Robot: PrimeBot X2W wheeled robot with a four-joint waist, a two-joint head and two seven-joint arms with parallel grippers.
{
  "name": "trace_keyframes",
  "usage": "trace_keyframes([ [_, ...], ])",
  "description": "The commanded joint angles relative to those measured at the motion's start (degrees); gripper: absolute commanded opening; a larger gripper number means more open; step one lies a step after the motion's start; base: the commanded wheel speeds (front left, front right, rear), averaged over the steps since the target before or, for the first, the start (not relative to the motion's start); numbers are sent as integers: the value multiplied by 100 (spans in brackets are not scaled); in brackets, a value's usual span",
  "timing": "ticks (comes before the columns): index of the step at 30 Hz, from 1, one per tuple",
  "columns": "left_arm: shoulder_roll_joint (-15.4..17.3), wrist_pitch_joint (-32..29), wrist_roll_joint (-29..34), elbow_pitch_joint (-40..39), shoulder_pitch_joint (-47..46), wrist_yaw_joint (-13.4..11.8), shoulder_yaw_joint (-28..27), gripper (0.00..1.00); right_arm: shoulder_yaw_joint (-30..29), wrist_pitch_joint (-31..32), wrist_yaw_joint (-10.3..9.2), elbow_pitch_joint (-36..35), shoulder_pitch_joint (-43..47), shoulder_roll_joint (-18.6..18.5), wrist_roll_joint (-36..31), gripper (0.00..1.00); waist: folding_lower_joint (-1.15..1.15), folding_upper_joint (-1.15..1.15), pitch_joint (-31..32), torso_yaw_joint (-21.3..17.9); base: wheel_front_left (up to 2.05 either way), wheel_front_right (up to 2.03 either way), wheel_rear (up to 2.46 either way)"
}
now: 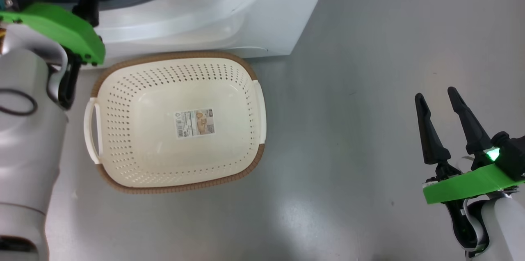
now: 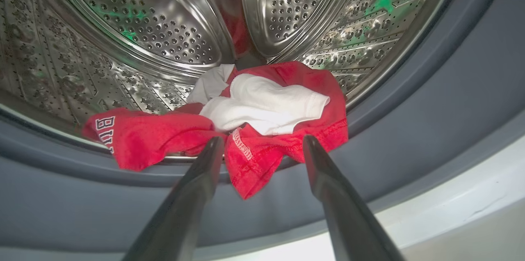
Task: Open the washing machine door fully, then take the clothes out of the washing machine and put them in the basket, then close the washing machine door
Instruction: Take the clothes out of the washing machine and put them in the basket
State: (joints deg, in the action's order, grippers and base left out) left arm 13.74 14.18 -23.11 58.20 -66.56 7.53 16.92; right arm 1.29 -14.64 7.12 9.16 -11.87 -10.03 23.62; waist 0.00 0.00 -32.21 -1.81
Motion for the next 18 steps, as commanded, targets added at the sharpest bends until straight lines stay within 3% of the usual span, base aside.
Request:
trace_keyframes([
  [1, 317, -27, -61, 45, -227, -4, 2, 100, 145, -36, 36, -155, -10, -13, -27, 100, 0, 0, -125, -78, 0, 0, 0],
  [18, 672, -303, -497, 982, -1294, -4, 679, 100, 355, -36, 36, -248, -228, 54, 10, 100, 0, 0, -686, -380, 0, 0, 0],
])
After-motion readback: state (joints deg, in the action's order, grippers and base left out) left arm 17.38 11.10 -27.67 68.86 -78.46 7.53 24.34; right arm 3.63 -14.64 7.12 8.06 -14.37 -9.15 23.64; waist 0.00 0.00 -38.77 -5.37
